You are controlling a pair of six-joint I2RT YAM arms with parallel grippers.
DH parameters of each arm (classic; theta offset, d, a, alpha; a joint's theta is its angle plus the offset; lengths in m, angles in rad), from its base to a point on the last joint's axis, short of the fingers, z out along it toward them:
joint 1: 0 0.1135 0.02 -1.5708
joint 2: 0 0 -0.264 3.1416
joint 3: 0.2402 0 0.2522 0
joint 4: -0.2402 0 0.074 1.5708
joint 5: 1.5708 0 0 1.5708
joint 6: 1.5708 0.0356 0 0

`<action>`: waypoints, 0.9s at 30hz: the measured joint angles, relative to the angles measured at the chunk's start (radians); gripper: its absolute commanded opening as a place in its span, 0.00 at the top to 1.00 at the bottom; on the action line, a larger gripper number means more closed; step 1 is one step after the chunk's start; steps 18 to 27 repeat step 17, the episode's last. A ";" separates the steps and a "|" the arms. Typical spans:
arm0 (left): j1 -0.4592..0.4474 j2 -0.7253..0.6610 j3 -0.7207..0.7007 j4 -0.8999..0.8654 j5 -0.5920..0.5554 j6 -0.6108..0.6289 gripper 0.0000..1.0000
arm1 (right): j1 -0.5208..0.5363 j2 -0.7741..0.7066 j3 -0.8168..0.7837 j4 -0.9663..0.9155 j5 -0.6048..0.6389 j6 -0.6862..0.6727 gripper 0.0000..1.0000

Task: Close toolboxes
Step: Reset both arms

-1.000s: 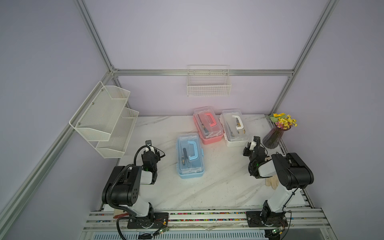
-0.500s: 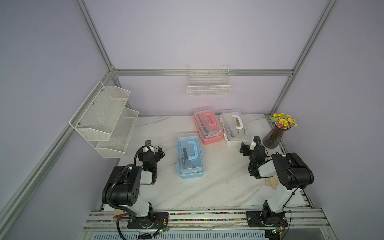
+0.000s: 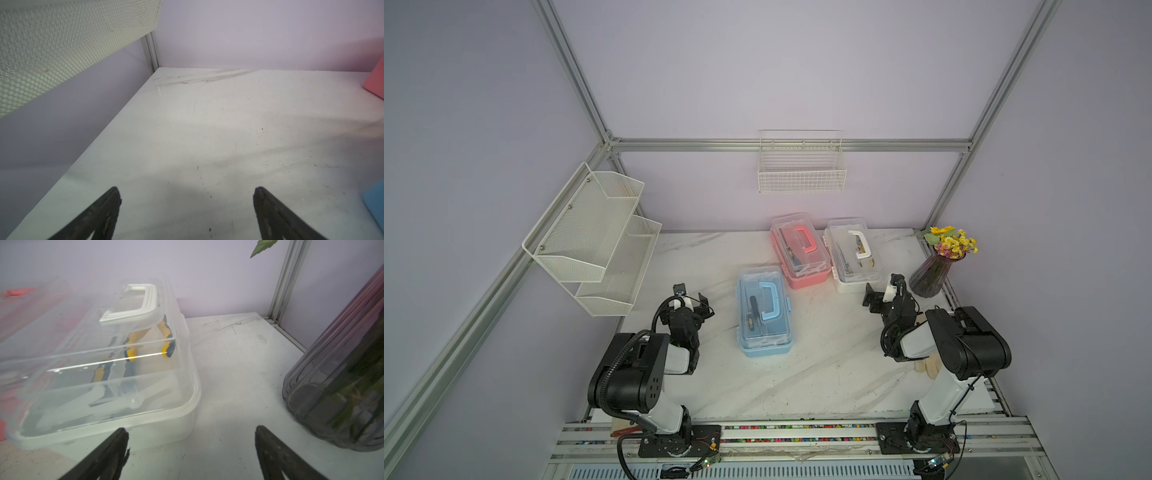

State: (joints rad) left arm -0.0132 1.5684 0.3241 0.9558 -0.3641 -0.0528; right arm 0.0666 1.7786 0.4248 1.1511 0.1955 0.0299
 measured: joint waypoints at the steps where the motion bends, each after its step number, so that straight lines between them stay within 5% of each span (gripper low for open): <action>1: 0.001 0.000 0.011 -0.013 -0.001 -0.001 0.00 | 0.000 0.000 0.010 -0.005 0.006 0.002 0.03; 27: 0.000 0.003 0.014 -0.002 -0.003 -0.004 0.00 | 0.000 0.000 0.027 -0.042 0.031 0.016 0.03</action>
